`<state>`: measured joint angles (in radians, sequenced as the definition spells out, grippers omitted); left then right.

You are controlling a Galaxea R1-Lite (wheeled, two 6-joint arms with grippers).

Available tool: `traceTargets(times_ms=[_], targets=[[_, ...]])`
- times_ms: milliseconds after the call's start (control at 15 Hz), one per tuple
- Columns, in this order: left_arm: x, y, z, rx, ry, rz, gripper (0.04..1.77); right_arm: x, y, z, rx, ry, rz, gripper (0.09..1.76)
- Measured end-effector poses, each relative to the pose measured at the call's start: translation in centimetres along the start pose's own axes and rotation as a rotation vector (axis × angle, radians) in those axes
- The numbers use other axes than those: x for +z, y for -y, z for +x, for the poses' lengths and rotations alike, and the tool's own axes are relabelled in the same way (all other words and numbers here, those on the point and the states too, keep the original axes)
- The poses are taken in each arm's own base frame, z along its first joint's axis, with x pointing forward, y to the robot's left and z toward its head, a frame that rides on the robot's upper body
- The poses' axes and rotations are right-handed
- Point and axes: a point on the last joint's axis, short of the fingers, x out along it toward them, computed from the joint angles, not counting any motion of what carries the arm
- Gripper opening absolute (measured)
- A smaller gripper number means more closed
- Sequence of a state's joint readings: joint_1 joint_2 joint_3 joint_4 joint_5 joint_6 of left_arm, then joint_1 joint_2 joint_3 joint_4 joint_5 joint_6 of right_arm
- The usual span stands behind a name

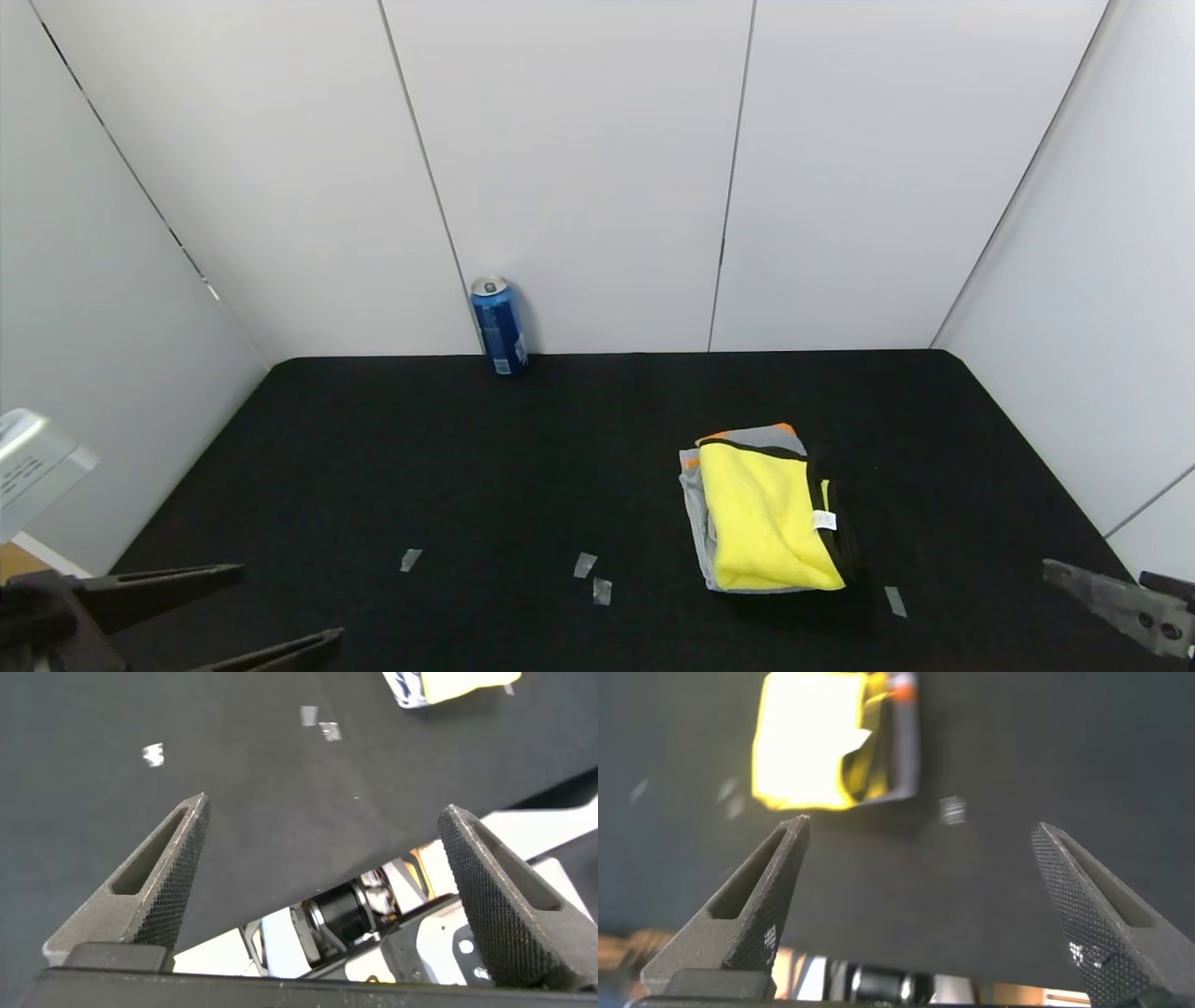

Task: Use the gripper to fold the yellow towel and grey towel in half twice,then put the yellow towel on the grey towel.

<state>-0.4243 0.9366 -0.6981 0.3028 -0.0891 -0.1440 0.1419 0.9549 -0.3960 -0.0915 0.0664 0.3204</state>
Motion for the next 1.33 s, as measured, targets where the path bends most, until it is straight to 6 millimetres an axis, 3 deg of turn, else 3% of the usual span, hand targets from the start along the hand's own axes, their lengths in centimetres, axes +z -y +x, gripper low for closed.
traceTargets(times_ms=[267, 733, 1067, 1333], targets=[[-2.8, -0.7, -2.1, 0.053, 0.031, 0.017, 1.72, -1.0, 0.7, -2.7, -0.04, 0.075, 0.014, 1.71], [-7.3, -0.5, -6.4, 0.141, 0.047, -0.023, 1.72, -5.5, 1.3, -8.2, -0.068, 0.15, 0.029, 1.71], [-10.3, 0.5, -8.3, 0.125, 0.084, -0.054, 1.72, -8.3, 1.7, -10.1, -0.056, 0.183, 0.025, 1.71], [-12.7, 1.6, -8.3, 0.166, 0.112, 0.009, 1.72, -10.6, 2.2, -10.9, -0.058, 0.188, 0.022, 1.71]])
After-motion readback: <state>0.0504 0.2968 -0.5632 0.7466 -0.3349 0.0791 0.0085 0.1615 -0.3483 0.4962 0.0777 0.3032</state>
